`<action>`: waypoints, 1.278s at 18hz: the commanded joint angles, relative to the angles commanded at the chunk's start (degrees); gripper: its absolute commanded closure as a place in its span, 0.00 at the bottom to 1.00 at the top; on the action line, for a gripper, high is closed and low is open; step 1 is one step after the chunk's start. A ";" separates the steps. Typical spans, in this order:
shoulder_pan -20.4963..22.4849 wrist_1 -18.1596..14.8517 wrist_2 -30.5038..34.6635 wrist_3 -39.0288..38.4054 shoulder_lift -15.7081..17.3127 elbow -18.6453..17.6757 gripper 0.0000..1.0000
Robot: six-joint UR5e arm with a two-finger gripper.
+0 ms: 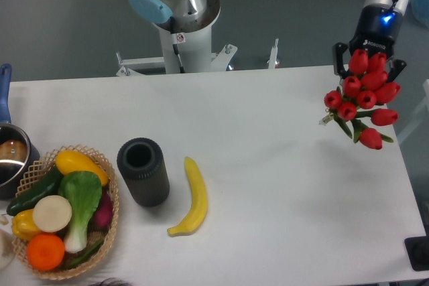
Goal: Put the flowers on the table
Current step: 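Lift the held red tulip bunch upward with the gripper, then carry the tulips toward the banana and lower them to the table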
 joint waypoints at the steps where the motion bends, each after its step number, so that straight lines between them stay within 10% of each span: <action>1: -1.22 0.00 2.64 -0.79 0.00 0.96 0.55; 14: -18.97 -0.09 40.70 -11.52 -4.21 6.42 0.55; 23: -24.70 -0.09 42.04 -13.01 -12.21 9.58 0.55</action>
